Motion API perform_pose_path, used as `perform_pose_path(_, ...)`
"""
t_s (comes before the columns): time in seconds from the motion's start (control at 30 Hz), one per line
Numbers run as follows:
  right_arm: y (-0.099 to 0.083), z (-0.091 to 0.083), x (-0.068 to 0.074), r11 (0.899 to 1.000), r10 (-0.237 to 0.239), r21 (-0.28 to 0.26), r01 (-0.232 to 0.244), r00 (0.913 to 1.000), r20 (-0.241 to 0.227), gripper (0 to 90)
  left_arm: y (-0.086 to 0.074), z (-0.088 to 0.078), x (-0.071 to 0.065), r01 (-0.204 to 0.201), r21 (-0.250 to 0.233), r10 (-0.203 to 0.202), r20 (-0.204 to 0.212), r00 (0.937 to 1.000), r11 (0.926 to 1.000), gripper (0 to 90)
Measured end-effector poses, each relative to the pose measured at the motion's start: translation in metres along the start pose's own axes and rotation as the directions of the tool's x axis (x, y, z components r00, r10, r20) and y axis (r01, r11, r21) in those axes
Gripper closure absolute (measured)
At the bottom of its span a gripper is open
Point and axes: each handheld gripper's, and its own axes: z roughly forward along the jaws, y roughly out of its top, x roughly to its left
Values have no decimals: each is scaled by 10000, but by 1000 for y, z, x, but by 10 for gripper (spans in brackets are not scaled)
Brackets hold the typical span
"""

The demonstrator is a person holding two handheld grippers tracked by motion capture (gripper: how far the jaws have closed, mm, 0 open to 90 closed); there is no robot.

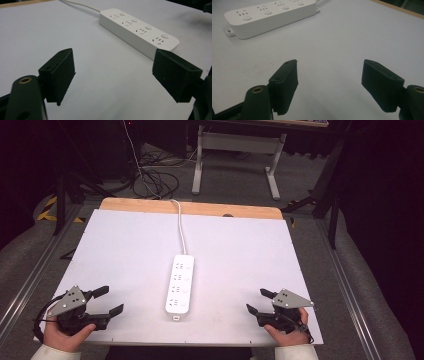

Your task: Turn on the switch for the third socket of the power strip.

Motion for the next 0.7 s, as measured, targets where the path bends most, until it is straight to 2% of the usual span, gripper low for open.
perform_pose_path(0.07,0,0,0,10000,1,-6,-1,10000,1,296,0,0,0,-44,80,45,-22,10000,10000,203)
perform_pose_path(0.1,0,0,0,10000,20,-52,-20,10000,-40,298,1,0,0,7,280,-5,-80,10000,9996,203)
perform_pose_path(0.27,0,0,0,10000,59,-63,-59,9999,-98,304,1,-1,0,218,150,-219,83,9997,9997,216)
perform_pose_path(0.43,0,0,1,10000,32,-45,-32,9999,-116,309,3,-1,0,599,121,-601,126,9981,9981,221)
perform_pose_path(0.57,0,0,1,10000,23,-43,-24,9999,-135,311,4,-3,-1,554,120,-555,87,9984,9984,225)
perform_pose_path(0.7,0,0,1,10000,-8,-46,7,9999,-146,312,7,-5,-2,251,185,-251,1,9997,9995,240)
